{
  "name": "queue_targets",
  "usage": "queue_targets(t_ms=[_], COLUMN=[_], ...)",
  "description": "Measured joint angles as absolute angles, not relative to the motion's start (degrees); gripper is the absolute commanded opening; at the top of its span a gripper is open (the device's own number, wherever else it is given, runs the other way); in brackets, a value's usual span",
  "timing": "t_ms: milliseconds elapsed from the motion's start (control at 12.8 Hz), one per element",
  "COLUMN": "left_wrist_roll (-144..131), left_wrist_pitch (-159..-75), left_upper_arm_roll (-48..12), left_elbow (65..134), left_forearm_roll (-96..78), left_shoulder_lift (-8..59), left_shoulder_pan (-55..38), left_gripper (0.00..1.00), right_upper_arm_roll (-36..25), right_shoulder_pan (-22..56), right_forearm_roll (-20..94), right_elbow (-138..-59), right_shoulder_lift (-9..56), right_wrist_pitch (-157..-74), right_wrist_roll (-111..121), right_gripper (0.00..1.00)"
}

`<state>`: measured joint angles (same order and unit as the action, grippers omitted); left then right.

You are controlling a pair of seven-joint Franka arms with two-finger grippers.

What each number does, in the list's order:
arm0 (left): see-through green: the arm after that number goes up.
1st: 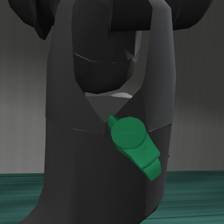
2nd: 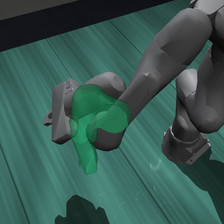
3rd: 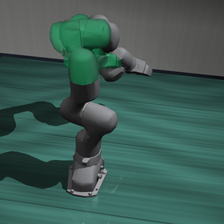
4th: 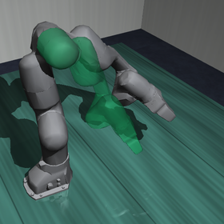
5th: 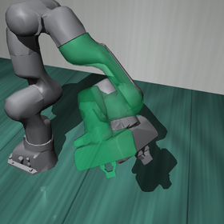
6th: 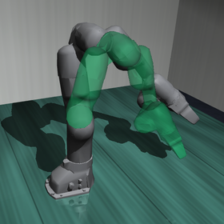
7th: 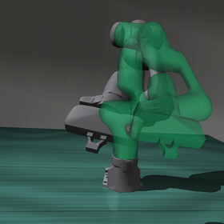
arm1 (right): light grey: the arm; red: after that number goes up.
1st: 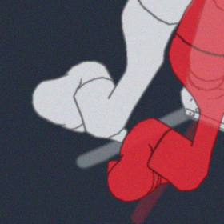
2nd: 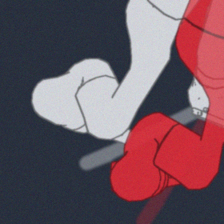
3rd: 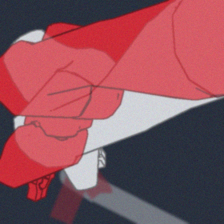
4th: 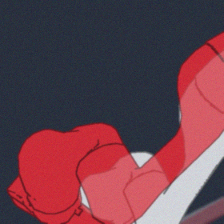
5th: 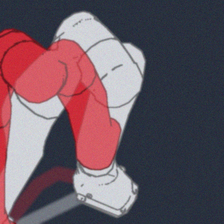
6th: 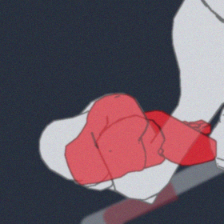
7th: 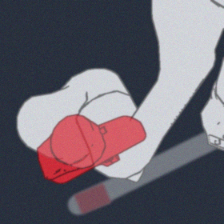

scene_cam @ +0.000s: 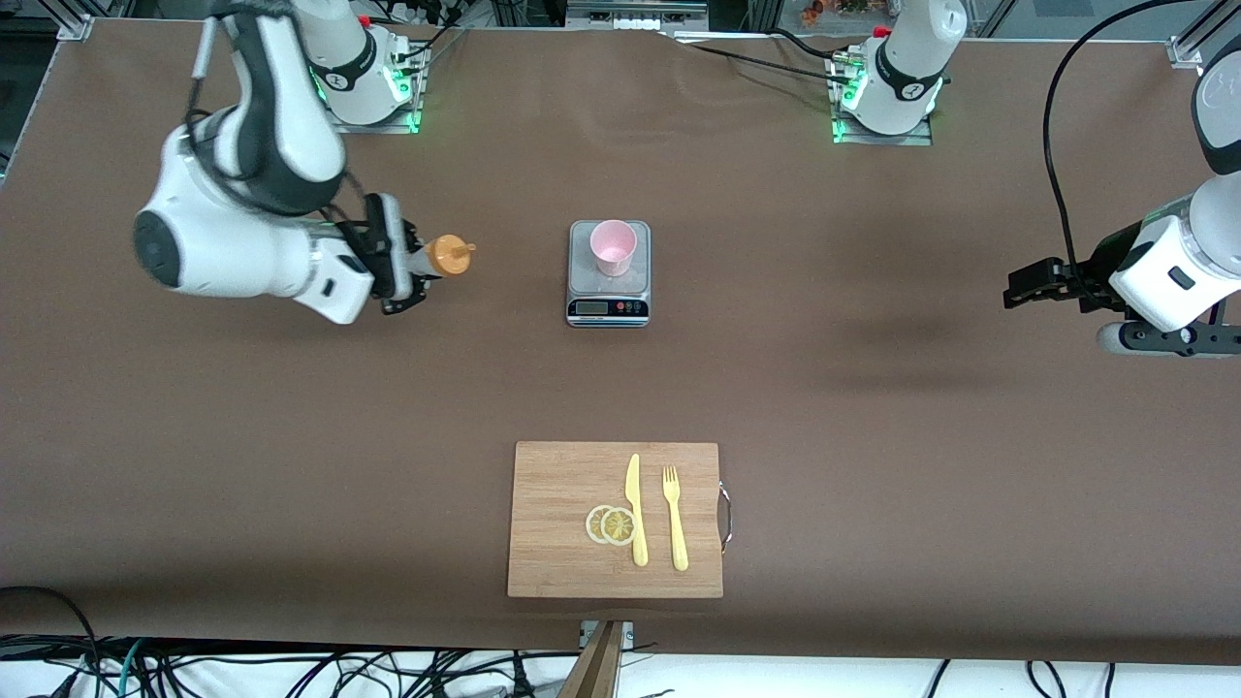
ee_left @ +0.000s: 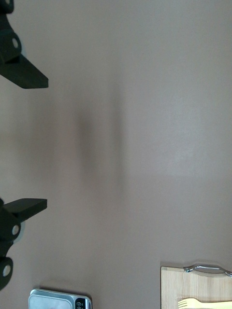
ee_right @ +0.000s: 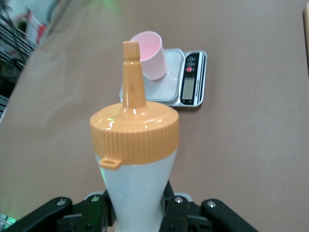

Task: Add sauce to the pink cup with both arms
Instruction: 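Carry the bottle with the right gripper back to its spot, then set the bottle down and open the right gripper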

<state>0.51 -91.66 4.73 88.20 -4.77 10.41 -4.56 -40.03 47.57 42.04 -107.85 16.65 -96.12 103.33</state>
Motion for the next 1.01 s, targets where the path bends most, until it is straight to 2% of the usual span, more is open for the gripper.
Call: queue_targets(t_ms=[390,780,1014], left_wrist_roll=[0.51,0.51,0.51], left_wrist_pitch=[-91.66,-91.66,-91.67], left_upper_arm_roll=[4.70,4.69,4.68], left_elbow=[88.19,88.19,87.99], left_forearm_roll=[-4.77,-4.77,-4.77], left_shoulder_lift=[10.46,10.46,10.46], left_shoulder_pan=[-4.57,-4.57,-4.57], left_gripper=[1.00,1.00,1.00], right_upper_arm_roll=[-39.99,-39.67,-36.47], right_shoulder_pan=[33.69,25.62,20.81], right_forearm_roll=[56.21,64.54,65.06], right_elbow=[-108.42,-107.44,-104.50], right_shoulder_lift=[26.95,40.39,45.30], right_wrist_pitch=[-82.16,-71.19,-68.64], right_wrist_roll=[130.15,149.15,155.05], right_gripper=[0.10,0.10,0.19])
